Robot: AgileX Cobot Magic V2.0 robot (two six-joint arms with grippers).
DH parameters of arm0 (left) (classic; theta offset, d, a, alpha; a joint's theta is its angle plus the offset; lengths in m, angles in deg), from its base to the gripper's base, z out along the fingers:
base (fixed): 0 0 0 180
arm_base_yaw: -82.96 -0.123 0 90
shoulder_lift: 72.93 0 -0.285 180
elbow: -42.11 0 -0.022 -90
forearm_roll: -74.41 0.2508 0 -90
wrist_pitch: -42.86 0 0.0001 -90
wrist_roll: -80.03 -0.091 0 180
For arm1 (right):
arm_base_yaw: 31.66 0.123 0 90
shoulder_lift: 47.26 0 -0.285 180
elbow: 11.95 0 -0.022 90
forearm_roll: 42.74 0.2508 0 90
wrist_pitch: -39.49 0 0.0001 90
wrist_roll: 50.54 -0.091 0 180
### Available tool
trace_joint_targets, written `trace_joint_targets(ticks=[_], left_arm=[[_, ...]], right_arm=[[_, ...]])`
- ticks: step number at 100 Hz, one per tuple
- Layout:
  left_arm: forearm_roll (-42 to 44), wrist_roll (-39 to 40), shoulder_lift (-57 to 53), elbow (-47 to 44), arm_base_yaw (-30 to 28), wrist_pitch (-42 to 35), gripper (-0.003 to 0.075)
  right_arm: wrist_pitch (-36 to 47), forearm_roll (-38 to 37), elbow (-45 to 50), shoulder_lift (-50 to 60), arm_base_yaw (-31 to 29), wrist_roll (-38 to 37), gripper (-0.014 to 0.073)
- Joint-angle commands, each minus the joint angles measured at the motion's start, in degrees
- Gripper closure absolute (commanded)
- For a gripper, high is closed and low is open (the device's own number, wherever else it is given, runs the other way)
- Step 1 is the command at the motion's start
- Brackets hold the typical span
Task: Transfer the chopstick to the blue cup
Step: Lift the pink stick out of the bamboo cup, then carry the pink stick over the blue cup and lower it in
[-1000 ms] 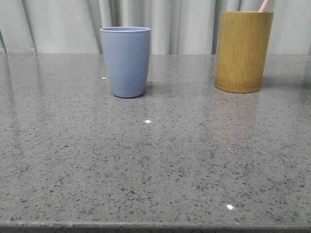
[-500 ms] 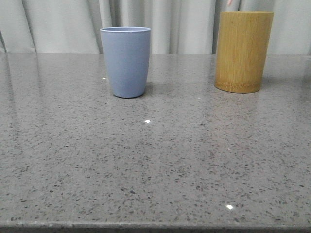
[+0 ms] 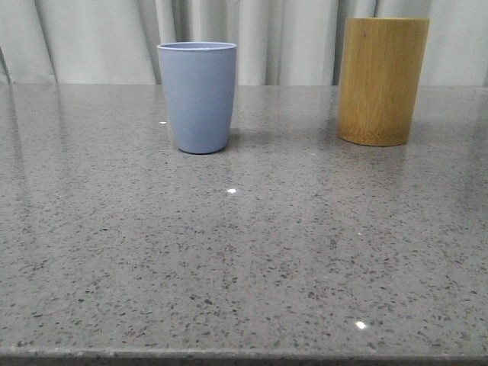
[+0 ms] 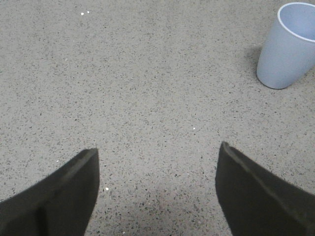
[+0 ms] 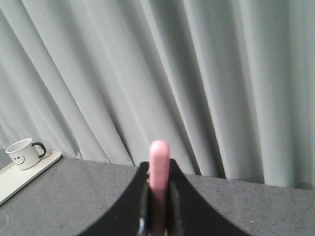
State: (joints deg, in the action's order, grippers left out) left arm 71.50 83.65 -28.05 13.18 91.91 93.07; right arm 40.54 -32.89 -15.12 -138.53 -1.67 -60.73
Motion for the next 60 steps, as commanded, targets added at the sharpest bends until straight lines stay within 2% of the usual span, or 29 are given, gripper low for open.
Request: trace_joint_targets(ticks=[1, 40, 52, 60], left_arm=[[-0.4, 0.7, 0.1, 1.4, -0.1, -4.1, 0.0236], [-0.4, 0.7, 0.1, 1.4, -0.1, -4.0, 0.0236], [-0.4, 0.7, 0.1, 1.4, -0.1, -4.0, 0.0236], [-0.4, 0.7, 0.1, 1.4, -0.1, -4.0, 0.0236]], right_arm=[[7.8, -0.7, -2.0, -0.4, 1.8, 0.8, 0.0661], [9.2, -0.7, -2.0, -7.5, 3.8, 0.8, 0.0643], [9.1, -0.7, -2.0, -7.5, 3.8, 0.8, 0.0506], [9.0, -0.7, -2.0, -7.5, 3.8, 0.8, 0.0348]])
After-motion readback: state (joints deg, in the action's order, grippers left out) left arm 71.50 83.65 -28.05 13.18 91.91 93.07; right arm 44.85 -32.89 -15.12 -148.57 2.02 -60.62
